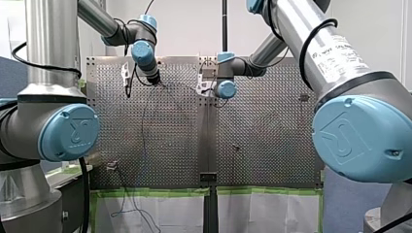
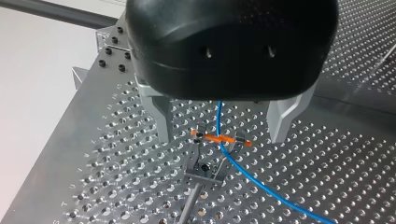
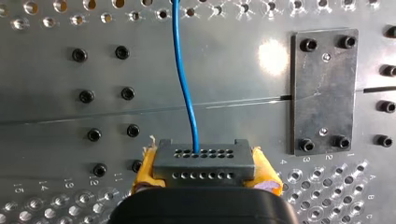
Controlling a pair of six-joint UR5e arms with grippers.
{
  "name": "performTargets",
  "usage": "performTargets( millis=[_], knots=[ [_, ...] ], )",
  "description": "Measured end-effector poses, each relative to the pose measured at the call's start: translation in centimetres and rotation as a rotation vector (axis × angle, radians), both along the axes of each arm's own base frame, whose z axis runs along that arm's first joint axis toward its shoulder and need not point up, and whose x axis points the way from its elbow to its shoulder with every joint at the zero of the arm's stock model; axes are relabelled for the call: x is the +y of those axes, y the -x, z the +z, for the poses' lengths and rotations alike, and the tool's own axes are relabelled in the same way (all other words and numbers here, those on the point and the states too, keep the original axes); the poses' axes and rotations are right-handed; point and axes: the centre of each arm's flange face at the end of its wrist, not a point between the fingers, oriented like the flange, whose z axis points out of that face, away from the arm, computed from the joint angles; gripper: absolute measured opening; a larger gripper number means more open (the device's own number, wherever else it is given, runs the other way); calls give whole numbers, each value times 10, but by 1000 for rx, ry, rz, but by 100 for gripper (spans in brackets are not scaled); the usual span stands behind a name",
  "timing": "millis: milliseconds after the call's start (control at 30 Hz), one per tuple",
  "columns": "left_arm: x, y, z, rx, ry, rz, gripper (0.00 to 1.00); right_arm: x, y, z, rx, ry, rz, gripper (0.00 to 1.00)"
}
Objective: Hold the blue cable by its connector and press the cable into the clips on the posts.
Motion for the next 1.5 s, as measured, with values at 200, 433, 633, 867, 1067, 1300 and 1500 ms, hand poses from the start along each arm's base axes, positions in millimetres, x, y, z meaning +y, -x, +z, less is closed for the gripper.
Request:
performTargets(
  millis=[200,433,633,867,1067,1300,1500],
  knots=[
    [0,0,0,-1,-8,3,100,0,0,0,-4,-3,1,0],
    [3,0,0,-2,-30,24,100,0,0,-1,-5,-5,1,0],
    [-1,-1,1,-9,-57,-9,100,0,0,-1,-5,-5,1,0],
    [-16,2,3,-36,-109,-74,100,1,-2,-2,-4,-6,3,0],
    [-28,0,2,-60,-165,-94,100,1,-2,-3,-3,-6,4,0],
    [-42,-17,-1,-60,-214,-85,100,1,-2,-4,-1,-5,4,0],
    [-52,-33,-6,-55,-216,-73,100,2,-3,-5,1,-6,4,0]
  ],
)
